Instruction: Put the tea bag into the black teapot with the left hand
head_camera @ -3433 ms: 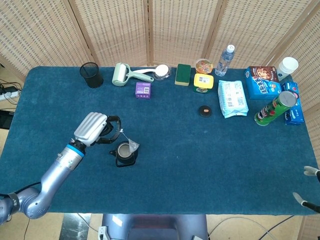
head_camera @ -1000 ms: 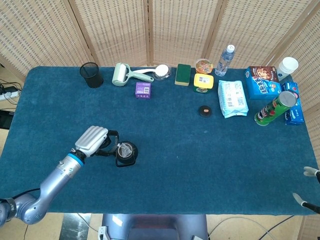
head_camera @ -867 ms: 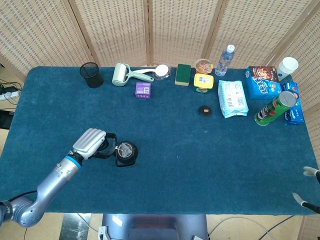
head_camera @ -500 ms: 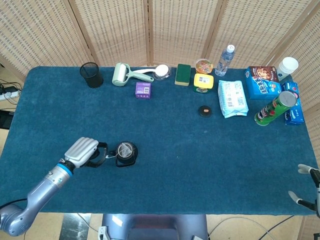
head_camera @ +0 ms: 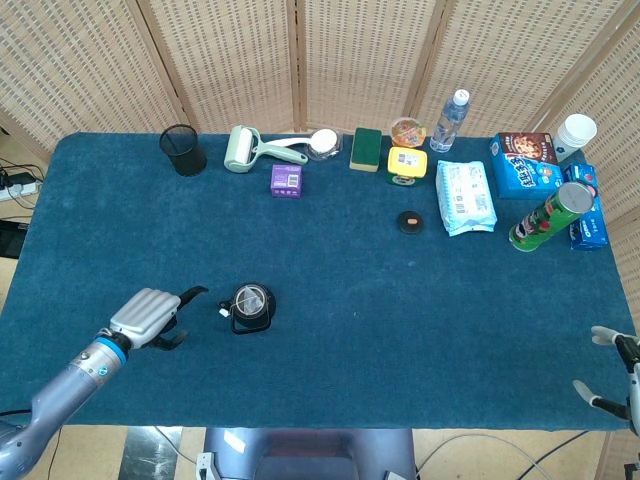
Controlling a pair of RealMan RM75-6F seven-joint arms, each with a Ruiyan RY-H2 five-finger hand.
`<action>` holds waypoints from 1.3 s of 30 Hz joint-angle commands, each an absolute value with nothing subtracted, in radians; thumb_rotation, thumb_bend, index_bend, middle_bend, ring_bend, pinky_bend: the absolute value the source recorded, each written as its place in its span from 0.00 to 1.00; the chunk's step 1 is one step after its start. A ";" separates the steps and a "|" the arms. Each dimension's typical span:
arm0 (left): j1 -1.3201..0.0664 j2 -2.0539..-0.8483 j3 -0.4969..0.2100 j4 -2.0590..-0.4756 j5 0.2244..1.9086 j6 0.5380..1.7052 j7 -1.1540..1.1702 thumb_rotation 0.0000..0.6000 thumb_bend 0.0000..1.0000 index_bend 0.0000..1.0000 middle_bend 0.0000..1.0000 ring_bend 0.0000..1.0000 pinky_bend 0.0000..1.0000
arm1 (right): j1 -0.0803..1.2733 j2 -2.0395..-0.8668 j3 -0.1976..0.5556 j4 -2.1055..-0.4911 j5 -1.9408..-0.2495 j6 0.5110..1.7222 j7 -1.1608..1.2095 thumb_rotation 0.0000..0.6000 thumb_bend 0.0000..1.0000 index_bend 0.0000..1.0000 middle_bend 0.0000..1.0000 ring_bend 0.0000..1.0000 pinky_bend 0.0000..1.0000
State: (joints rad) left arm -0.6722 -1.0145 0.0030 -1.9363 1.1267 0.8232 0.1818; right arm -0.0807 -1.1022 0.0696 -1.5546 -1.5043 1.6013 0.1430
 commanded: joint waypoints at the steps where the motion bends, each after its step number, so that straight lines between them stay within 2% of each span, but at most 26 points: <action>1: -0.646 -1.009 -0.004 -1.957 1.152 0.880 0.177 1.00 0.45 0.05 0.98 0.95 0.92 | -0.080 -1.102 0.068 -1.553 -1.505 1.600 0.144 1.00 0.10 0.26 0.37 0.30 0.39; 3: -0.642 -1.001 -0.007 -1.963 1.167 0.890 0.176 1.00 0.49 0.05 0.98 0.95 0.92 | -0.079 -1.101 0.068 -1.553 -1.506 1.600 0.144 1.00 0.10 0.26 0.37 0.30 0.39; 6: -0.665 -0.974 -0.009 -1.967 1.168 0.855 0.197 1.00 0.62 0.05 0.98 0.95 0.92 | -0.079 -1.099 0.067 -1.557 -1.508 1.602 0.142 1.00 0.10 0.26 0.37 0.30 0.39; 13: -0.807 -0.890 -0.014 -2.001 1.060 0.639 0.272 1.00 0.83 0.05 0.98 0.95 0.92 | -0.083 -1.106 0.065 -1.553 -1.505 1.606 0.146 1.00 0.10 0.26 0.37 0.30 0.39; 16: -0.859 -0.884 -0.016 -2.001 1.017 0.568 0.278 1.00 0.87 0.05 0.98 0.95 0.92 | -0.085 -1.109 0.063 -1.549 -1.502 1.605 0.149 1.00 0.10 0.26 0.37 0.30 0.39; 22: -0.978 -0.907 0.005 -1.957 0.910 0.438 0.291 1.00 0.92 0.03 0.99 0.96 0.92 | -0.095 -1.111 0.063 -1.536 -1.489 1.612 0.164 1.00 0.10 0.26 0.37 0.30 0.39; 26: -1.072 -0.968 0.033 -1.900 0.818 0.390 0.293 1.00 0.92 0.03 0.99 0.96 0.92 | -0.100 -1.118 0.063 -1.520 -1.479 1.609 0.182 1.00 0.10 0.26 0.37 0.30 0.39; 39: -1.267 -1.096 0.153 -1.794 0.641 0.384 0.282 1.00 0.91 0.03 0.99 0.96 0.92 | -0.116 -1.123 0.066 -1.491 -1.459 1.614 0.213 1.00 0.10 0.26 0.37 0.30 0.39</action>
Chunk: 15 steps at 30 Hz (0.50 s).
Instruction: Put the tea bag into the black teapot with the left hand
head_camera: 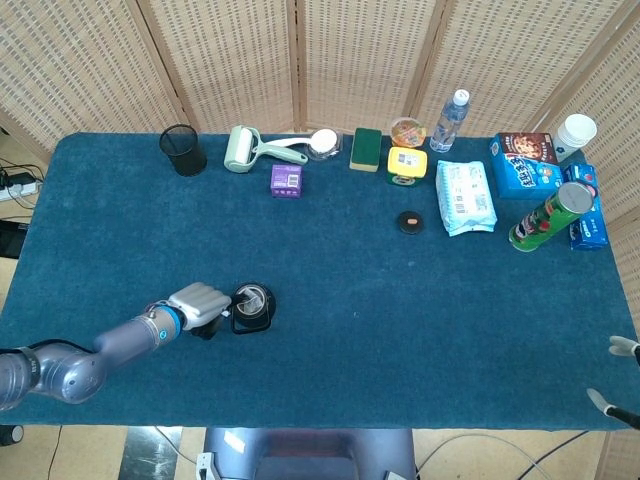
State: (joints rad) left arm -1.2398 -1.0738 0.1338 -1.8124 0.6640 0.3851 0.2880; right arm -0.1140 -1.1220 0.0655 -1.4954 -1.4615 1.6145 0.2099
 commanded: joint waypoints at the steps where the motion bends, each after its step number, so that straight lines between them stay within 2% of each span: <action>1: -1.279 -1.105 0.160 -1.788 0.632 0.386 0.279 1.00 0.91 0.03 0.99 0.96 0.92 | -0.117 -1.124 0.066 -1.489 -1.459 1.615 0.215 1.00 0.10 0.26 0.37 0.31 0.39; 11: -1.330 -1.132 0.193 -1.773 0.622 0.375 0.235 1.00 0.90 0.03 0.99 0.96 0.92 | -0.118 -1.124 0.069 -1.489 -1.452 1.609 0.216 1.00 0.10 0.26 0.37 0.31 0.39; 15: -1.319 -1.115 0.173 -1.795 0.650 0.398 0.200 1.00 0.90 0.03 0.99 0.96 0.92 | -0.119 -1.125 0.071 -1.487 -1.453 1.610 0.217 1.00 0.10 0.26 0.37 0.30 0.39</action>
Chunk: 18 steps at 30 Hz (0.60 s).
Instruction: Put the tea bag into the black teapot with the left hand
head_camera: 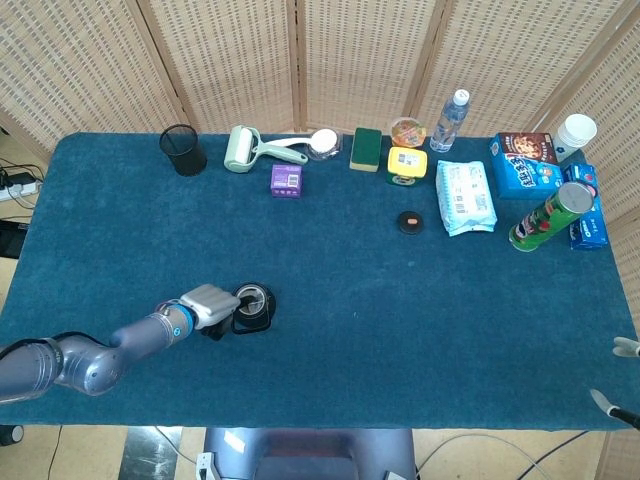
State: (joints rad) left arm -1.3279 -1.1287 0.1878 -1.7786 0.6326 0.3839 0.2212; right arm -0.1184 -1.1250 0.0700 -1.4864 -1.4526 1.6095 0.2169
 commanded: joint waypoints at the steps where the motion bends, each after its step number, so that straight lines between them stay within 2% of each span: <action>1: -1.310 -1.101 0.162 -1.808 0.665 0.408 0.189 1.00 0.90 0.03 0.99 0.96 0.92 | -0.119 -1.125 0.071 -1.487 -1.452 1.610 0.217 1.00 0.10 0.26 0.37 0.30 0.39; 10: -1.248 -1.010 0.127 -1.876 0.774 0.438 0.134 1.00 0.89 0.03 0.99 0.96 0.92 | -0.115 -1.123 0.073 -1.491 -1.457 1.606 0.211 1.00 0.10 0.26 0.37 0.30 0.39; 18: -1.225 -1.009 0.132 -1.863 0.804 0.427 0.113 1.00 0.88 0.03 0.99 0.96 0.92 | -0.117 -1.121 0.072 -1.494 -1.459 1.607 0.209 1.00 0.10 0.26 0.37 0.31 0.39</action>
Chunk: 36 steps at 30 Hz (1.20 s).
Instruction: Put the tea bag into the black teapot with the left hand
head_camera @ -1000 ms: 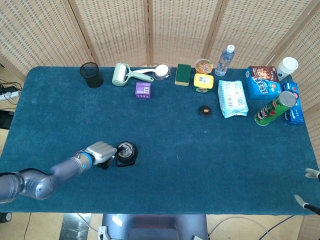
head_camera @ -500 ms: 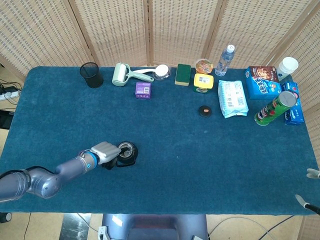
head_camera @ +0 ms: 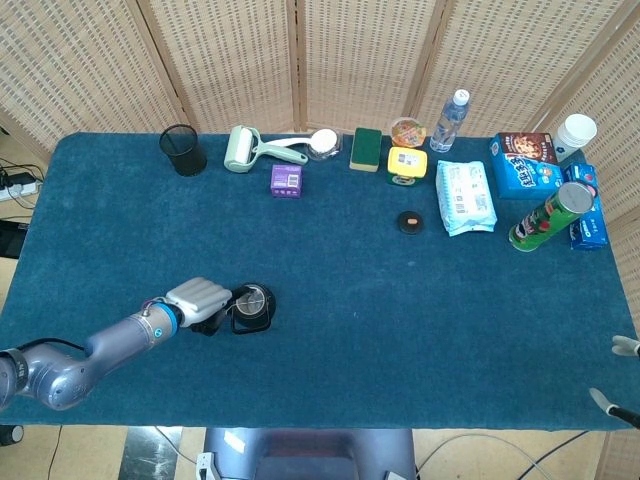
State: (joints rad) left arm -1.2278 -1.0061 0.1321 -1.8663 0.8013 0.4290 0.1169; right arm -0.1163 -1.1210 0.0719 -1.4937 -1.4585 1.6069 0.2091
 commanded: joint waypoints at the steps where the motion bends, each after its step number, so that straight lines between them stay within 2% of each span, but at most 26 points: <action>1: -1.224 -1.011 0.131 -1.860 0.806 0.426 0.110 1.00 0.88 0.03 0.99 0.96 0.92 | -0.117 -1.120 0.072 -1.495 -1.459 1.609 0.209 1.00 0.10 0.26 0.37 0.31 0.39; 36: -1.280 -1.140 0.168 -1.724 0.757 0.383 0.085 1.00 0.87 0.03 0.99 0.96 0.92 | -0.123 -1.115 0.077 -1.495 -1.438 1.600 0.205 1.00 0.10 0.26 0.37 0.31 0.39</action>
State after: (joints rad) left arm -1.2794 -1.1395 0.1667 -1.7252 0.7585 0.3825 0.0860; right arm -0.1229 -1.1152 0.0772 -1.4953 -1.4384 1.5996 0.2054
